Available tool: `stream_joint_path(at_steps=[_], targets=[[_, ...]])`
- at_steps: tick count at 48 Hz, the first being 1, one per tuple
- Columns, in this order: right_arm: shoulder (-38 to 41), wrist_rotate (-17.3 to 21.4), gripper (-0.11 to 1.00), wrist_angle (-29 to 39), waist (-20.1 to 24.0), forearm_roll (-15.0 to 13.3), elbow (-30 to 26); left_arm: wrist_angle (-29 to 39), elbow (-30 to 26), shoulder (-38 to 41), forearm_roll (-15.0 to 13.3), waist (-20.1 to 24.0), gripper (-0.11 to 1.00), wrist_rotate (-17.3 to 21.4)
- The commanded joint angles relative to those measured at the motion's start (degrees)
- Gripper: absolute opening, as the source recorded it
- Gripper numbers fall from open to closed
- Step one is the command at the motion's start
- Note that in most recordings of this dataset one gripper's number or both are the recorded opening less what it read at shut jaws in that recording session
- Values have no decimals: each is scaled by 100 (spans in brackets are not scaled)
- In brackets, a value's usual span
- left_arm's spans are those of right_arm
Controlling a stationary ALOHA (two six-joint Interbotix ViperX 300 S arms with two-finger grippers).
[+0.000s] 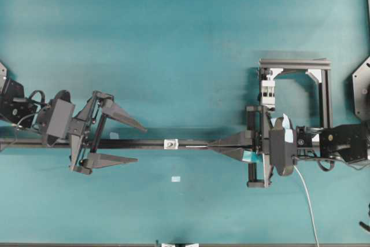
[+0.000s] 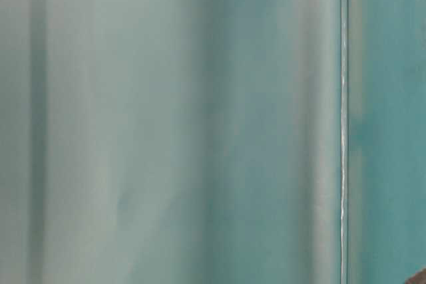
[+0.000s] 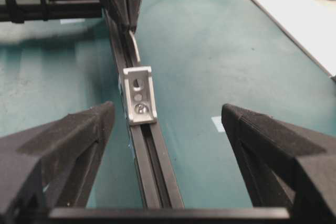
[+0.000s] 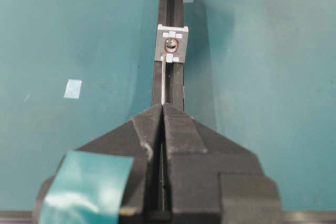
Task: Insert the wire through the hole in the metal fitting marked with a red label. (retake)
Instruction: 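Align the wire tip with the bracket hole and push it through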
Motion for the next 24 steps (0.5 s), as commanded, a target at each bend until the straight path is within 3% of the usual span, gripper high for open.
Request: stream_joint_path(at_steps=[1, 24], targets=[[18, 70, 2, -176, 53, 0, -70, -53, -70, -18, -18, 35, 64, 18], [237, 246, 2, -369, 53, 9, -70, -44, -352, 387, -18, 97, 63, -9]])
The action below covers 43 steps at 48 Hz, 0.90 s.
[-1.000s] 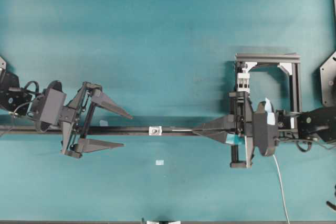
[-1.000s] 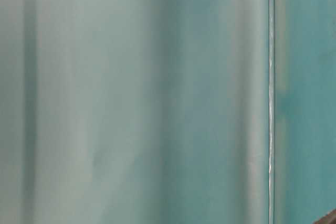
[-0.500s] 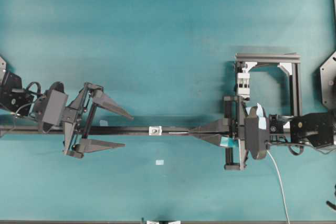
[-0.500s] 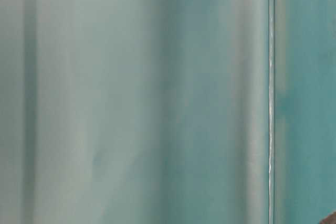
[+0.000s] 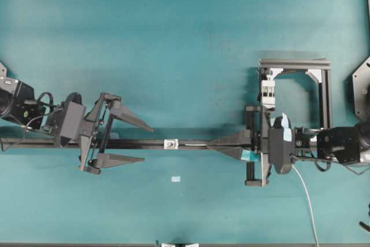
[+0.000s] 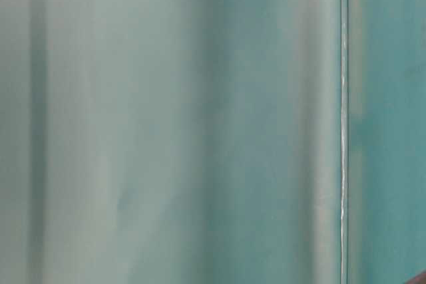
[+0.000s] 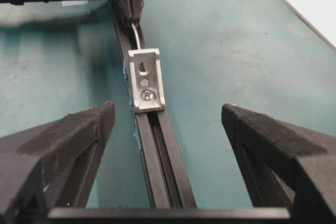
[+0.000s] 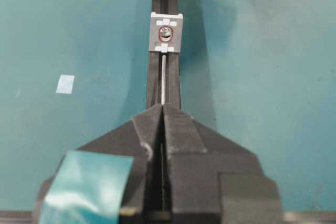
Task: Insert the wire through the hole in the metal fitting marked with a red label. (retake)
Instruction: 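Align the wire tip with the bracket hole and push it through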
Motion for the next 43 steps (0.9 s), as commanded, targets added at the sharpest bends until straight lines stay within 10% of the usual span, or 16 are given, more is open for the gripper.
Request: stream_joint_path(at_steps=[1, 43], targets=[[-70, 9, 2, -70, 35, 9, -53, -44, -79, -26, -18, 18, 63, -9], [0, 26, 2, -237, 35, 0, -105, -35, -149, 35, -18, 26, 63, -141]])
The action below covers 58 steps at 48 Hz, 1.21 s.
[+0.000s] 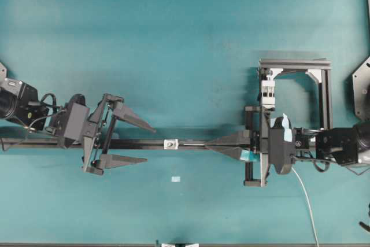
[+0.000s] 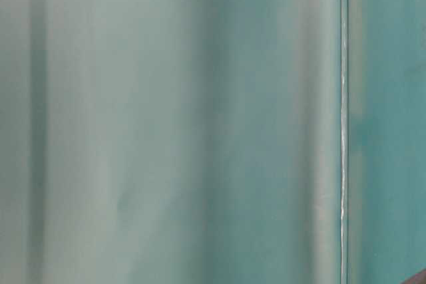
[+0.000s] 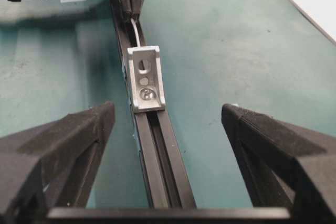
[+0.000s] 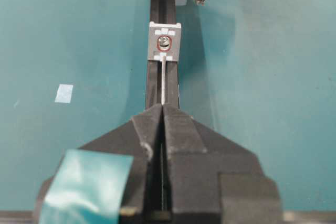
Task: Insert the wire through the hole in the metal fitting marked with a red label. (retake)
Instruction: 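Align the wire tip with the bracket hole and push it through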
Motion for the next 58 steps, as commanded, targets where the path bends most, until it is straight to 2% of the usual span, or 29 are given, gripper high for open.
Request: stream_joint_path(at_steps=[1, 9, 58], targets=[[-70, 9, 2, -70, 26, 9, -62, -44, -62, -70, -18, 26, 63, -105], [-70, 9, 2, -105, 35, 9, -62, -26, -53, -70, -9, 44, 63, -378], [149, 0, 2, -237, 35, 35, -246, -18, -167, 18, 26, 35, 63, -378]])
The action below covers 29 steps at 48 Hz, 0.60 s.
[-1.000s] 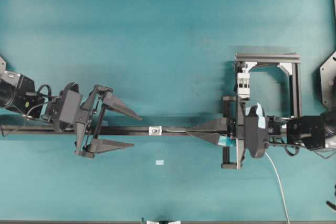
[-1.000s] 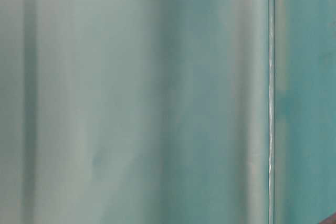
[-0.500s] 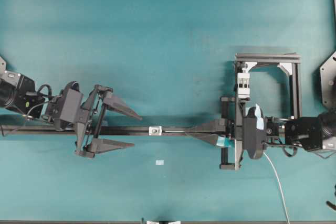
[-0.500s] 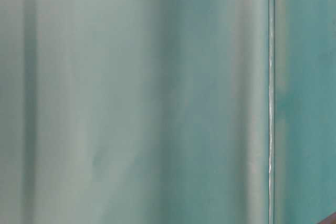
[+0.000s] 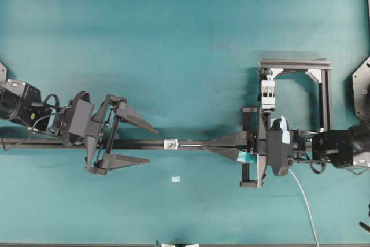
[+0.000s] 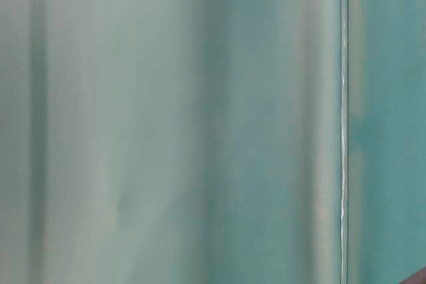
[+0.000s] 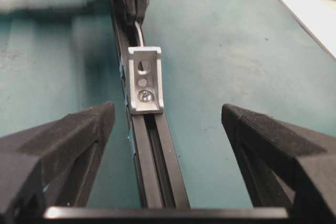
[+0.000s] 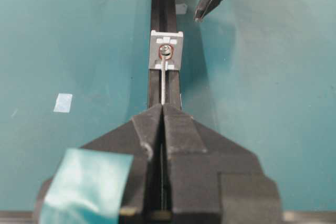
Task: Insert the wire through the hole in the metal fitting marked with a red label. (retake)
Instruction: 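Align the wire tip with the bracket hole and push it through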
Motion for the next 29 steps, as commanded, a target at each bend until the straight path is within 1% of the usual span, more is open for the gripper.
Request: stream_joint_path(at_steps=[1, 29], targets=[[-44, 0, 2, -62, 35, 26, -114, -26, -53, -70, 9, 18, 63, -9], [123, -9, 2, -193, -18, 53, -264, -26, -97, -70, 18, 18, 63, 0]])
